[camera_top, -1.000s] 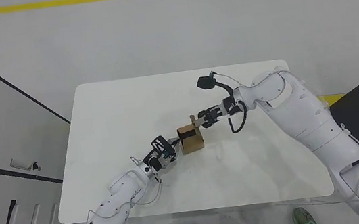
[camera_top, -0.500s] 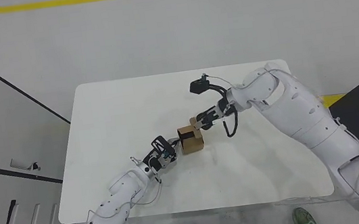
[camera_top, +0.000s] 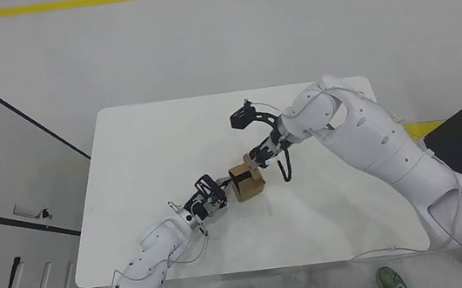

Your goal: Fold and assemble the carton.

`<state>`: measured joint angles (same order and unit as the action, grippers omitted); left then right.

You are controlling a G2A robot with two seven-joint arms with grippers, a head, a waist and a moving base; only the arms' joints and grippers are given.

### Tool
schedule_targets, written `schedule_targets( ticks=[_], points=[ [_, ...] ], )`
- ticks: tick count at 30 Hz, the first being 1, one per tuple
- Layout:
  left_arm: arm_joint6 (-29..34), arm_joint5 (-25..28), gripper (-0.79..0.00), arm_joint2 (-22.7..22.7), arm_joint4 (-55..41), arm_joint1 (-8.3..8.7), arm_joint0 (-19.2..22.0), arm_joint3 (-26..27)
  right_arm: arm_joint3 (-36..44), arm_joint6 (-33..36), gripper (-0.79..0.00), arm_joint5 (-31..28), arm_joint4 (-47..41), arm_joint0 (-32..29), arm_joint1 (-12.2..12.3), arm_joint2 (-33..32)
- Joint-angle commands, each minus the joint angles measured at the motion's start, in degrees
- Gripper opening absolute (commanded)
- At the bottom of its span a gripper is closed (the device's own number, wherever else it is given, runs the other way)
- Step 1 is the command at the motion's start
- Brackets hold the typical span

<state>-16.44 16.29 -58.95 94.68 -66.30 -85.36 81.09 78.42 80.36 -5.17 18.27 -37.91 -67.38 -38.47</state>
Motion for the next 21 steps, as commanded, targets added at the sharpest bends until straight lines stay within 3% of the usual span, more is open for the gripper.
schedule_targets(
  ticks=[1, 11, 16, 21],
  points=[
    [0.0, 0.0, -0.785, 0.0, 0.0, 0.0, 0.0, 0.0, -0.1, 0.1, -0.668, 0.4, 0.4, 0.5, -0.3, 0.6],
    [0.0, 0.0, -0.785, 0.0, 0.0, 0.0, 0.0, 0.0, -0.8, 1.1, -0.757, 1.2, 1.6, 2.2, -1.6, 3.5],
    [0.0, 0.0, -0.785, 0.0, 0.0, 0.0, 0.0, 0.0, -1.1, 1.5, -0.742, 1.2, 2.5, 3.3, -2.3, 4.9],
    [0.0, 0.0, -0.785, 0.0, 0.0, 0.0, 0.0, 0.0, -1.0, 1.9, -0.662, 0.2, 3.6, 4.1, -2.7, 5.7]
  ],
)
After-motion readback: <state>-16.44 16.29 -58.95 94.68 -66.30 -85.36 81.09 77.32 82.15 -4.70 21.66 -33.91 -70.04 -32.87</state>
